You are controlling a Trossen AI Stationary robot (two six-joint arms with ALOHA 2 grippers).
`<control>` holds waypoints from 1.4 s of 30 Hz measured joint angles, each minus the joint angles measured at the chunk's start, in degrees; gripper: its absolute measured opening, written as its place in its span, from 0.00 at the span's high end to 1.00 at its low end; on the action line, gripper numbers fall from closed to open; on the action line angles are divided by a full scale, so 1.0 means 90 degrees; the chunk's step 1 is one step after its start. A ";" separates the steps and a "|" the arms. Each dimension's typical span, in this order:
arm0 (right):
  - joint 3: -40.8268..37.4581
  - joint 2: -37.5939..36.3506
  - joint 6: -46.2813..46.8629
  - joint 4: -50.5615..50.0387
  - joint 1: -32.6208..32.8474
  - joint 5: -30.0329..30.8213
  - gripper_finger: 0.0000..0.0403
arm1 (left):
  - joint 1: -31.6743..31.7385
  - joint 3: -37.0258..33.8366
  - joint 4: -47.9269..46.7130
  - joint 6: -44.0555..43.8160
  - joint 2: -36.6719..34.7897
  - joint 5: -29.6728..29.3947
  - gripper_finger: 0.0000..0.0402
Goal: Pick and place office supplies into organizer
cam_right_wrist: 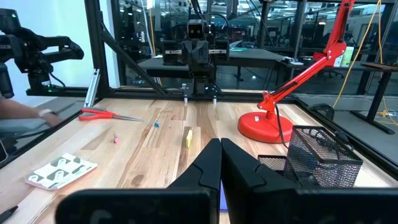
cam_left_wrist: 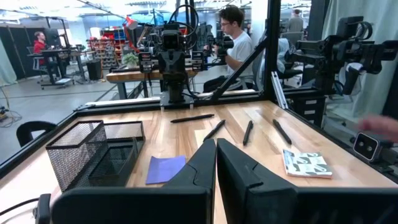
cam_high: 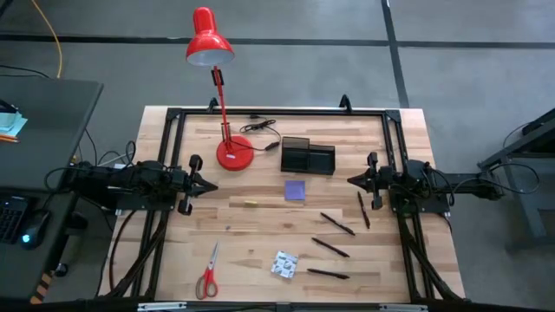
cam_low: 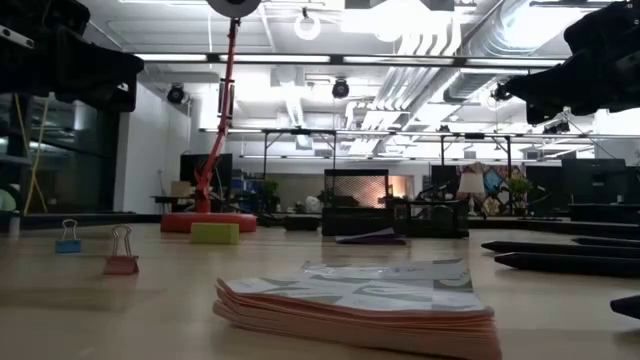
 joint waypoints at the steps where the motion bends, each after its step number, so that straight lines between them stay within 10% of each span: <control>1: 0.0000 0.0002 0.0002 -0.0002 0.0001 0.0000 1.00 | 0.0000 0.0000 0.0001 0.0000 0.0000 0.0000 1.00; 19: 0.0000 0.0002 0.0198 0.0262 0.0000 0.0012 1.00 | 0.0000 0.0000 0.0002 -0.0004 0.0000 0.0000 1.00; 42: 0.0091 0.0092 0.2857 0.0905 0.0012 0.0082 1.00 | -0.0002 0.0002 0.1112 -0.0061 0.0001 -0.0029 1.00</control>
